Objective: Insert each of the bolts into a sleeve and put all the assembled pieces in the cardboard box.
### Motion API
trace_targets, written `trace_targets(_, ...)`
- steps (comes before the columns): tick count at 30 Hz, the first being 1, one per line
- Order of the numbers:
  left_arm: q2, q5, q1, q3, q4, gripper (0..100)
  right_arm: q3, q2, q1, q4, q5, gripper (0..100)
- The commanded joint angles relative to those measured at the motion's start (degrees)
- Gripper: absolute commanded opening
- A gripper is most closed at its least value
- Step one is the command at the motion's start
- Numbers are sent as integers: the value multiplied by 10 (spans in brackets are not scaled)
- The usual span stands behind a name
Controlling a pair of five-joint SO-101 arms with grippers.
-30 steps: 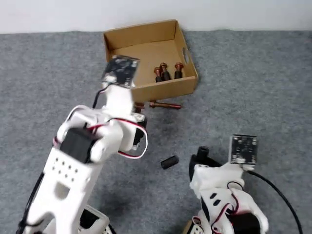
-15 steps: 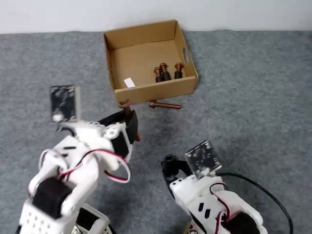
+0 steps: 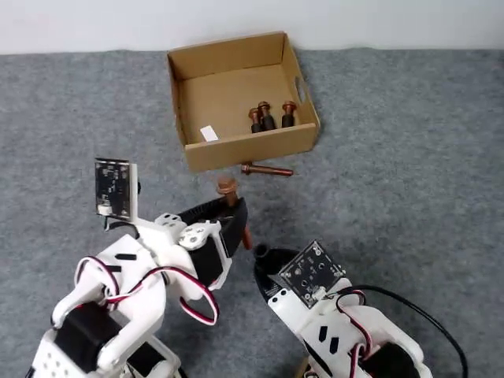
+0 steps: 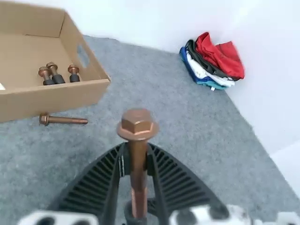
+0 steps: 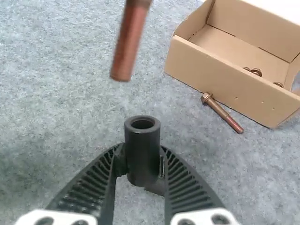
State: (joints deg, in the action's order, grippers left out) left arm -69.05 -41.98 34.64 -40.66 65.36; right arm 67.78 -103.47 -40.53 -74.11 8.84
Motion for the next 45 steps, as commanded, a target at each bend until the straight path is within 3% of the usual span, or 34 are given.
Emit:
trace_targets(1, -9, -4, 3, -7, -40, 6, -11, 0, -4, 18, 6, 8)
trace_targets(10, -4, -4, 4, -39, -89, 6, -18, 1, -4, 41, 6, 8)
trace_targets(34, -7, -2, 30, -102, -114, 6, -46, 0, 0, 40, 6, 8)
trace_targets(45, -7, 79, 96, -58, 96, 6, -46, 0, 0, 40, 6, 8)
